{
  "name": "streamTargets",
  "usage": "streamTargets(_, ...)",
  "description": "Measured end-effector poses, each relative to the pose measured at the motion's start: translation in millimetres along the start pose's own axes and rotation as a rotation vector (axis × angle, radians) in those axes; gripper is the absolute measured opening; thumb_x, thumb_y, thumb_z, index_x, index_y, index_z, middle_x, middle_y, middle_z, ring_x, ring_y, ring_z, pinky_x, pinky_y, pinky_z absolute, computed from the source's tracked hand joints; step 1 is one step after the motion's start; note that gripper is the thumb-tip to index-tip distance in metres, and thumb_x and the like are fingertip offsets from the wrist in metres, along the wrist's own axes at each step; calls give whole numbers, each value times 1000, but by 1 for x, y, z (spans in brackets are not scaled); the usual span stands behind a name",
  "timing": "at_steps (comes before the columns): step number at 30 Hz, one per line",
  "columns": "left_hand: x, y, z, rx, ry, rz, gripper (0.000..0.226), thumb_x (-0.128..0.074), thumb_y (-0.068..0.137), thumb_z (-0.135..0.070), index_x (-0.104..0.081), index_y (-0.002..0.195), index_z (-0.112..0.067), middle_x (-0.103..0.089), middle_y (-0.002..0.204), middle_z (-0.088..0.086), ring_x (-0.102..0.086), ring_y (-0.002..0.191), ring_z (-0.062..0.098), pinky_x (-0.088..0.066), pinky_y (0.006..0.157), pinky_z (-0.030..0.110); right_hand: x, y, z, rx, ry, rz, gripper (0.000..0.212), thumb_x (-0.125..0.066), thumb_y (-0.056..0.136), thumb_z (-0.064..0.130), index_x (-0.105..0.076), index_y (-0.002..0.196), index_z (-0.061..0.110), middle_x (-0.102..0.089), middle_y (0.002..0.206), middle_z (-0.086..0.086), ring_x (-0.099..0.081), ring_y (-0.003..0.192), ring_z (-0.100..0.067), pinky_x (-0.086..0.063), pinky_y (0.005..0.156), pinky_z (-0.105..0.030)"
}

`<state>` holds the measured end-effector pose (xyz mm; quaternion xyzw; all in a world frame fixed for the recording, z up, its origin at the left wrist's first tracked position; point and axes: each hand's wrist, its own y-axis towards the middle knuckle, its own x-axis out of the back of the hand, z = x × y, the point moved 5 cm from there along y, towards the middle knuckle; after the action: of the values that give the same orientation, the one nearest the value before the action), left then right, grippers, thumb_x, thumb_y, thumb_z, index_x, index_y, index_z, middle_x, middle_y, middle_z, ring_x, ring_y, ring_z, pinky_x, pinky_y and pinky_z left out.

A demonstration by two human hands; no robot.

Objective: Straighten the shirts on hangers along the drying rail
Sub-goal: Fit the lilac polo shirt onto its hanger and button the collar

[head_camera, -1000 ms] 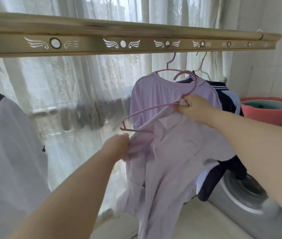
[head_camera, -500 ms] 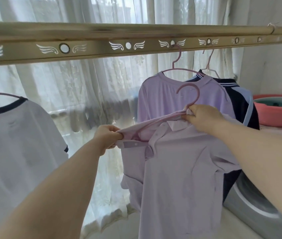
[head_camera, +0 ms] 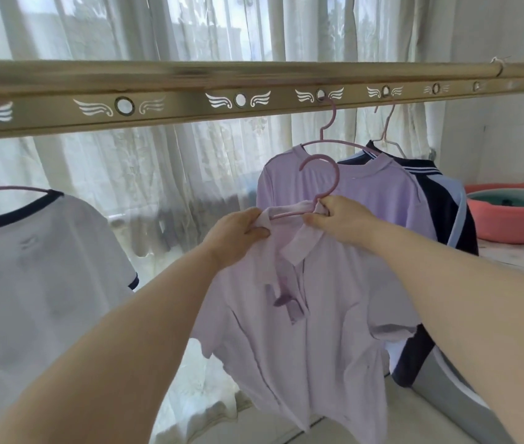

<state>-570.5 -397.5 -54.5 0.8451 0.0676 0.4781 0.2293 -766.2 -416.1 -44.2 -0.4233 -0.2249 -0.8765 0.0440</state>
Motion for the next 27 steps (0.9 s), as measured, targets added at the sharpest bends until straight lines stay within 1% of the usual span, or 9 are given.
streamTargets(2,5,1,-3,-13,-36,-55,12,-57,91,-22,-61,99,-14,-61,86,3,-56,80,23,-44,73,35,-1,-4,7,30,116,53,31,-61,90,38,-58,116,22,-58,112,2,-53,102,-15,-38,83,-24)
streamTargets(5,26,-5,18,115,-146,-221,8,-57,92,-19,-62,95,-14,-57,81,0,-52,76,20,-40,71,32,12,-10,-12,-105,27,88,82,-77,75,39,-35,144,29,-47,140,1,-48,126,-19,-41,101,-31)
streamTargets(6,32,-9,28,157,-210,-245,5,-57,92,-18,-61,90,-16,-57,80,0,-53,76,21,-42,72,32,19,-11,-27,-189,-95,69,82,-78,74,36,-36,143,27,-48,139,0,-50,124,-24,-43,99,-32)
streamTargets(10,59,-24,55,257,-336,-326,9,-58,90,-20,-63,83,-22,-64,83,5,-60,78,27,-51,79,41,42,-20,-75,-490,-385,-73,24,-58,87,12,-67,109,10,-64,109,-13,-56,87,-32,-44,75,-30)
streamTargets(13,69,-30,59,265,-406,-355,19,-56,93,-15,-61,77,-24,-61,78,0,-55,72,18,-47,70,33,42,-33,-91,-672,-475,-48,33,-54,90,16,-59,122,11,-56,127,-13,-54,114,-33,-42,95,-37)
streamTargets(17,65,-30,48,273,-466,-291,16,-55,94,-14,-61,81,-21,-61,82,3,-56,74,19,-49,71,33,26,-16,-61,-444,-244,-33,51,-47,85,14,-39,136,13,-43,137,-13,-45,125,-35,-42,103,-42)
streamTargets(20,57,-30,42,282,-455,-244,9,-58,92,-19,-66,87,-17,-65,88,7,-60,81,23,-53,82,43,17,-15,-37,-360,-160,-37,60,-63,78,25,-36,130,10,-47,127,-10,-52,117,-33,-47,89,-36)
streamTargets(22,57,-31,43,296,-416,-244,10,-58,92,-20,-66,90,-15,-65,89,8,-61,82,24,-53,83,45,25,-22,-42,-365,-240,-116,47,-62,83,20,-42,124,7,-54,124,-11,-55,113,-32,-43,80,-31)
streamTargets(27,75,-44,63,445,42,-363,15,-47,94,-20,-59,88,-15,-63,91,10,-58,91,32,-46,86,40,35,-35,-65,-377,-196,-139,42,-43,91,-1,-49,131,11,-52,134,-13,-51,120,-31,-42,91,-32)
